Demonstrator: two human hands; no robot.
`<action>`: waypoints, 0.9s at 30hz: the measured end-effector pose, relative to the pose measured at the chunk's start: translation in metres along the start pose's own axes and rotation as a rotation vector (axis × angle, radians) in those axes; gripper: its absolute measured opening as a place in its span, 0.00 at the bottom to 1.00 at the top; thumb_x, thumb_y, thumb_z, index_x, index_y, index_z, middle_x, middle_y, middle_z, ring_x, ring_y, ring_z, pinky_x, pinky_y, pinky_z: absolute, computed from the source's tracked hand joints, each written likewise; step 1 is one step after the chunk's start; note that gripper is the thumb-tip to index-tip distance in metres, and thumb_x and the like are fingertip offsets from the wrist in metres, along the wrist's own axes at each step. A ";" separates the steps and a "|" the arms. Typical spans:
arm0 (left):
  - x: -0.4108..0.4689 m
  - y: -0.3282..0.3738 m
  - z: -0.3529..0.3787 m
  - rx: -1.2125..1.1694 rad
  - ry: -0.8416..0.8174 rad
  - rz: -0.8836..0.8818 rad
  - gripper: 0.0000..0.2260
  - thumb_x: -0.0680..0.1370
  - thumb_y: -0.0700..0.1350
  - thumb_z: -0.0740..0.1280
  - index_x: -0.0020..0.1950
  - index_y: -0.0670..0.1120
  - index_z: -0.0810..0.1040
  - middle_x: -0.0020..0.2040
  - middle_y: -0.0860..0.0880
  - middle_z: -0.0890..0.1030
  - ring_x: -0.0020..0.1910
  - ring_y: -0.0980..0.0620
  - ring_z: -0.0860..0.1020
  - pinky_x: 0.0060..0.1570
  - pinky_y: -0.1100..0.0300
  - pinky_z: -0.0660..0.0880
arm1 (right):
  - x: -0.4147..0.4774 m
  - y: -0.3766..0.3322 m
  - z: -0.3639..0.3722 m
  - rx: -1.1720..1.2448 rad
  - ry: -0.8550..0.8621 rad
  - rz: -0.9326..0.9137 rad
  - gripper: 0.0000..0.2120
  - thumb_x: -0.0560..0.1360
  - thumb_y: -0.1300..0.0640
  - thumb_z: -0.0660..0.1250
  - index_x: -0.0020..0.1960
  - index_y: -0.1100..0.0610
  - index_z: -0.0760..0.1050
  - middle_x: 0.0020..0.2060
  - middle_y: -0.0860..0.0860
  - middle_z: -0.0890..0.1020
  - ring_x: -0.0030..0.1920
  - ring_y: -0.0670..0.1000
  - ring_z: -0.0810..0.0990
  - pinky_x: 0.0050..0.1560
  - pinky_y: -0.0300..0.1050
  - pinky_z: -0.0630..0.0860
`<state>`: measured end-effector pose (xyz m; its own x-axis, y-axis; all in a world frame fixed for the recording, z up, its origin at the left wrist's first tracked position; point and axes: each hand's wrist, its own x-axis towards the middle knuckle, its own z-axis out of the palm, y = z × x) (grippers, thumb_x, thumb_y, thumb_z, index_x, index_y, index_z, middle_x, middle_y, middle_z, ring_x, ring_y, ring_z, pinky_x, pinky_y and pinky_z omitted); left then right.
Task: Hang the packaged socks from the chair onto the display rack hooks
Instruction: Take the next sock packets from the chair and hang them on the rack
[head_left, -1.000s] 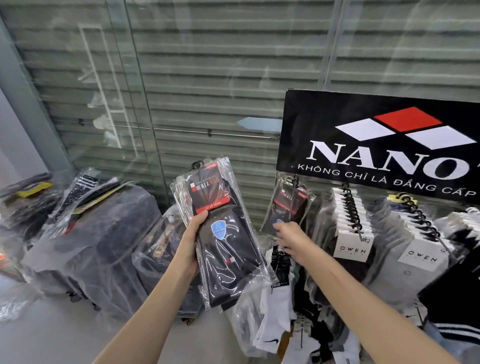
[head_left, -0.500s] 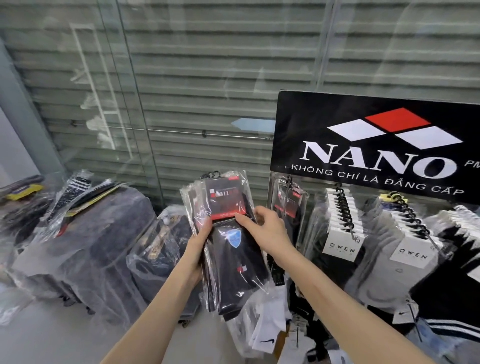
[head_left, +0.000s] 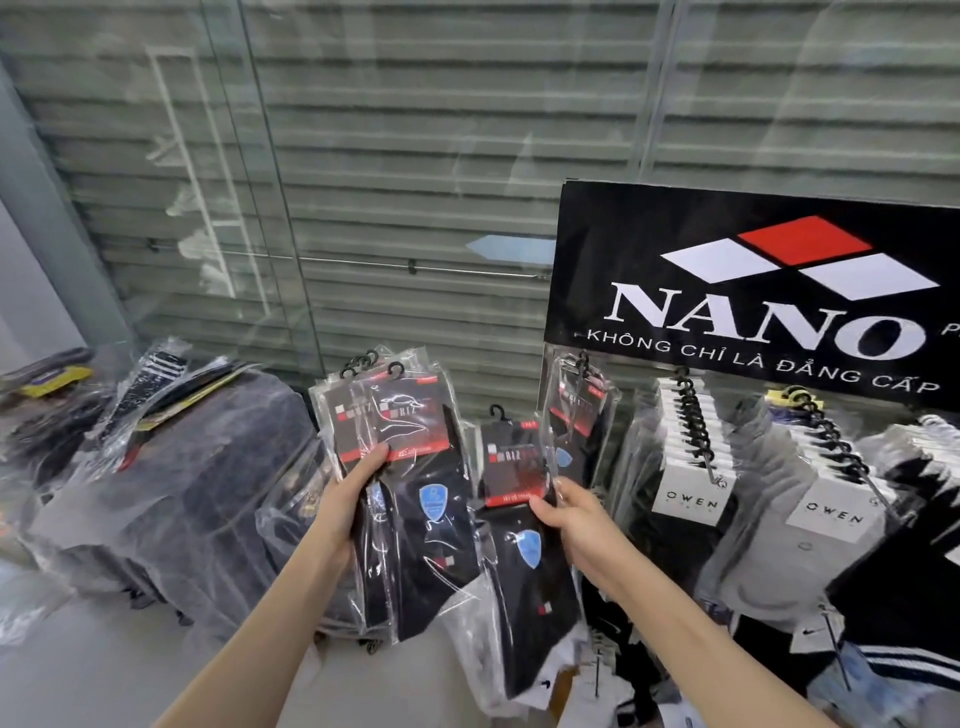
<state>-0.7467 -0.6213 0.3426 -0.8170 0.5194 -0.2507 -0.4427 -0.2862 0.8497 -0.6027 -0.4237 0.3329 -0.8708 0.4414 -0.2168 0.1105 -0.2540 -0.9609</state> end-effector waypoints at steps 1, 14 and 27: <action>0.000 0.001 -0.003 0.005 0.009 0.009 0.25 0.67 0.49 0.71 0.61 0.40 0.78 0.53 0.38 0.83 0.42 0.43 0.83 0.49 0.48 0.80 | 0.000 0.008 -0.007 -0.016 0.073 -0.010 0.09 0.76 0.68 0.61 0.50 0.57 0.76 0.50 0.54 0.83 0.49 0.50 0.81 0.51 0.42 0.76; 0.002 -0.012 0.009 0.050 -0.036 -0.025 0.17 0.65 0.50 0.72 0.50 0.44 0.83 0.43 0.43 0.86 0.37 0.47 0.85 0.36 0.58 0.80 | 0.020 -0.004 -0.009 -0.226 0.780 -0.260 0.03 0.77 0.60 0.61 0.48 0.53 0.68 0.43 0.51 0.77 0.48 0.55 0.73 0.48 0.46 0.65; 0.000 -0.015 0.021 0.018 -0.087 -0.052 0.22 0.67 0.49 0.70 0.57 0.39 0.79 0.44 0.41 0.86 0.36 0.48 0.85 0.31 0.61 0.79 | 0.049 -0.022 -0.022 -0.498 0.743 -0.089 0.07 0.78 0.60 0.58 0.54 0.62 0.69 0.47 0.59 0.76 0.46 0.54 0.67 0.48 0.49 0.67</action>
<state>-0.7321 -0.5999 0.3397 -0.7575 0.6015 -0.2538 -0.4759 -0.2428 0.8453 -0.6373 -0.3772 0.3400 -0.3708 0.9283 -0.0270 0.4027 0.1345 -0.9054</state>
